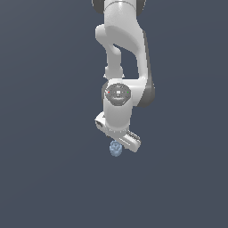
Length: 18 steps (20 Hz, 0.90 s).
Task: Pick up the object and move it to a goal position.
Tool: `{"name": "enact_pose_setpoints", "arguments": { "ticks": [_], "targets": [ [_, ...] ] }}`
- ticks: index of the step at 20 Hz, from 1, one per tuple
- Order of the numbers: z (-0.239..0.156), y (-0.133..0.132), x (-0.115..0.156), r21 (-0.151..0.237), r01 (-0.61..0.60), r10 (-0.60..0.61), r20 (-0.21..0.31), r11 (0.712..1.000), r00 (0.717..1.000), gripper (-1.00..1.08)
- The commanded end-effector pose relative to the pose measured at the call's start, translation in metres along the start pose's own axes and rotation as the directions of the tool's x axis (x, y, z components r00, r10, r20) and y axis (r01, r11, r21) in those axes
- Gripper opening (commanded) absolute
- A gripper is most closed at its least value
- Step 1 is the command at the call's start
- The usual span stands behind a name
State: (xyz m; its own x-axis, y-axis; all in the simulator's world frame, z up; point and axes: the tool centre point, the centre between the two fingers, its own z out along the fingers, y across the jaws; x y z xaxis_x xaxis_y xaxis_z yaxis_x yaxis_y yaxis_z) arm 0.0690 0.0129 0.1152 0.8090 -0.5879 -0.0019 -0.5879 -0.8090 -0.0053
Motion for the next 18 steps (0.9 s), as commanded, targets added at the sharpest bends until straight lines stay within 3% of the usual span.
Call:
{"name": "enact_pose_setpoints", "arguments": {
  "ticks": [1,12,18],
  "targets": [
    [0.003,-0.001,0.003,-0.002,-0.037,0.037,-0.001,0.999,0.999,1.0],
    [0.01,-0.001,0.007,-0.005,-0.078,0.078,-0.002,0.997,0.997,1.0],
    [0.035,0.0,0.006,-0.005,-0.081,0.081,-0.002,0.997,0.997,1.0]
  ]
}}
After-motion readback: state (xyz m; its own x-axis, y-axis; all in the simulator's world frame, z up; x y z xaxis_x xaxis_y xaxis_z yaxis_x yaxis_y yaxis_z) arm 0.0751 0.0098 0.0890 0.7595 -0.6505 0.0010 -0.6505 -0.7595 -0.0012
